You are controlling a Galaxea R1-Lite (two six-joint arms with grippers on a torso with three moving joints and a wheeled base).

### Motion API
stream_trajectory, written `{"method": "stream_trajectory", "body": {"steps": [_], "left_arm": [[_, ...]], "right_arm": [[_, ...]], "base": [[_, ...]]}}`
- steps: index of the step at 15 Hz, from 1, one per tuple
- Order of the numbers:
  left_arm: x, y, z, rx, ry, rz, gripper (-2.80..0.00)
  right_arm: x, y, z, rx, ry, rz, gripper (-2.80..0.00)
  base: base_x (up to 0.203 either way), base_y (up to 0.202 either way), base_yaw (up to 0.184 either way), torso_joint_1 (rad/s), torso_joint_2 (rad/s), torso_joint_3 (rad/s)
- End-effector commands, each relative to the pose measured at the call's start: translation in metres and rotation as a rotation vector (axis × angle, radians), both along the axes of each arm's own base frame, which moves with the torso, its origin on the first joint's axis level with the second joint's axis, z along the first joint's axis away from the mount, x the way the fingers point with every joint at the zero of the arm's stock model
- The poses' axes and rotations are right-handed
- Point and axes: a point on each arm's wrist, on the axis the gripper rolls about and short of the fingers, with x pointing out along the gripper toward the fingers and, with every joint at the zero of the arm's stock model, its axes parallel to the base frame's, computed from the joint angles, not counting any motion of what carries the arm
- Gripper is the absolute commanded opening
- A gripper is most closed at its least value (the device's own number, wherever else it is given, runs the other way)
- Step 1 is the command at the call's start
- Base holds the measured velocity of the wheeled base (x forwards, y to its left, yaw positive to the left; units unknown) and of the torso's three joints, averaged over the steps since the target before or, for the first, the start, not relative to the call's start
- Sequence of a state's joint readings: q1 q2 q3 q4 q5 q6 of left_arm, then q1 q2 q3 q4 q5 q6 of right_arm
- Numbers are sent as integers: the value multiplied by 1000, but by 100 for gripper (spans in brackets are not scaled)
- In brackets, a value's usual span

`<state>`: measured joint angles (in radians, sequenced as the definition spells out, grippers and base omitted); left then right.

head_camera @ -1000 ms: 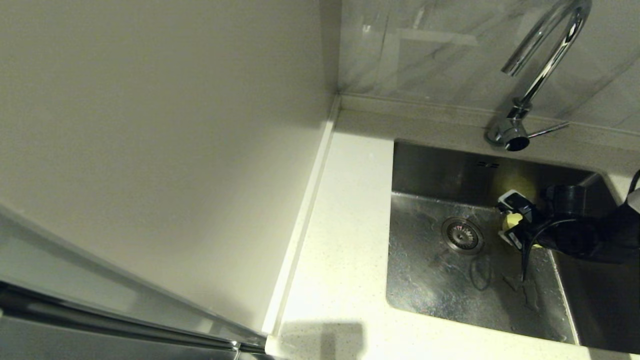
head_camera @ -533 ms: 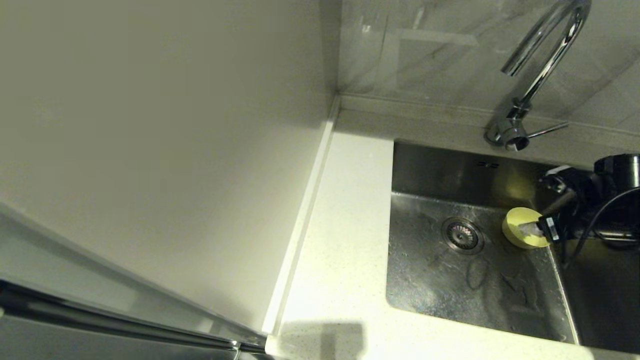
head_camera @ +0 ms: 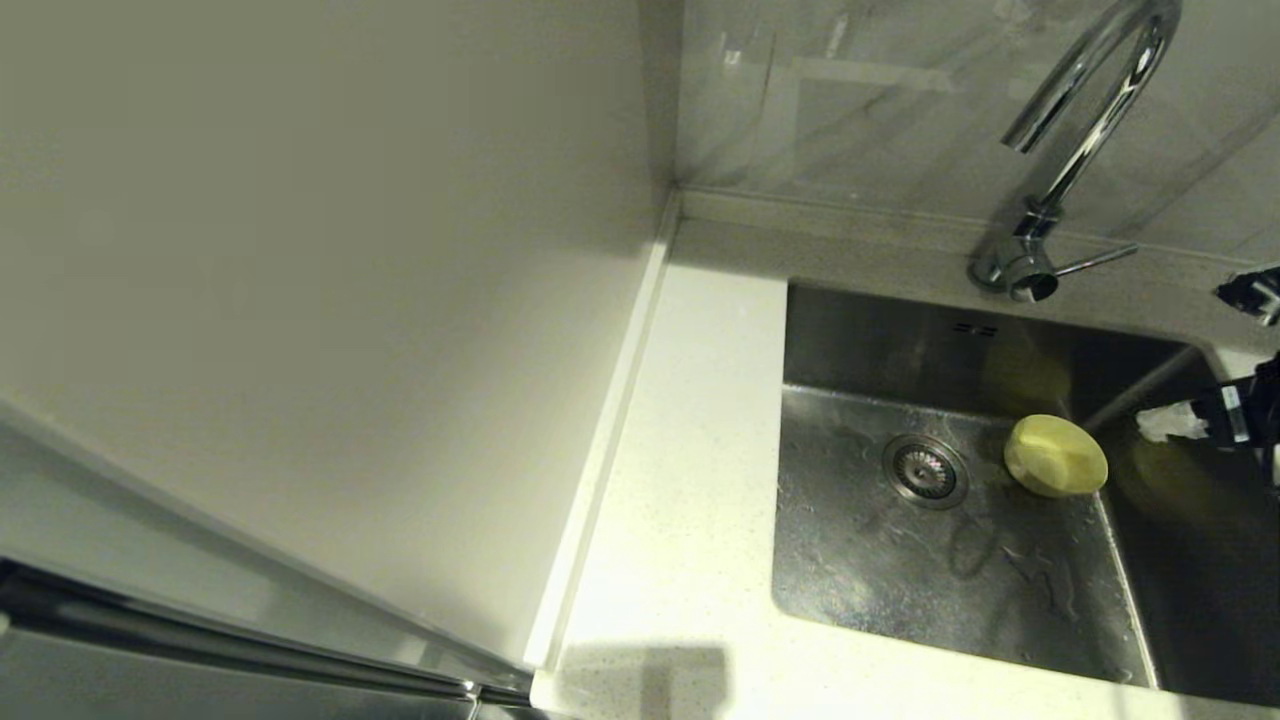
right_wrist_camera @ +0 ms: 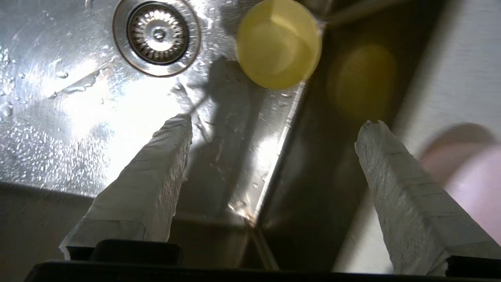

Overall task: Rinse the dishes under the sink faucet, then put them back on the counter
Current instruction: Put a bowl into the sink

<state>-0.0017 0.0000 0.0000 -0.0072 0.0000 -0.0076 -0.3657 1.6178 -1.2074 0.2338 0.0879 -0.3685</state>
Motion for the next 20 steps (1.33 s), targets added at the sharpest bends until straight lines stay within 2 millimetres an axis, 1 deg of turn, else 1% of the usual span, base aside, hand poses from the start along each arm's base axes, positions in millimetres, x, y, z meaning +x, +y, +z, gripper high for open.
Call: {"method": "stream_trajectory", "body": {"steps": [1,3,6,8,12,14,15,18,20], "left_arm": [[0,0,-1,0,3,0,-280],[0,0,0,0,1,0,-280],[0,0,-1,0,3,0,-280],[0,0,-1,0,3,0,-280],[0,0,-1,0,3,0,-280],[0,0,-1,0,3,0,-280],[0,0,-1,0,3,1,-280],[0,0,-1,0,3,0,-280],[0,0,-1,0,3,0,-280]], "right_arm": [[-9,-8,29,12,43,-38,0],[-4,-21,41,8,81,-93,0],[5,-41,39,-94,153,-275,0],[8,-53,30,-145,210,-383,0],[26,-71,5,-99,260,-442,0],[33,-77,-4,-90,281,-447,0],[37,-80,-7,-89,285,-448,0],[49,-90,-6,-94,261,-458,0],[53,-98,-9,-95,259,-472,0]], "base": [[0,0,0,0,0,0],[0,0,0,0,0,0],[0,0,0,0,0,0],[0,0,0,13,-1,1],[0,0,0,0,0,0],[0,0,0,0,0,0],[0,0,0,0,0,0],[0,0,0,0,0,0],[0,0,0,0,0,0]]}}
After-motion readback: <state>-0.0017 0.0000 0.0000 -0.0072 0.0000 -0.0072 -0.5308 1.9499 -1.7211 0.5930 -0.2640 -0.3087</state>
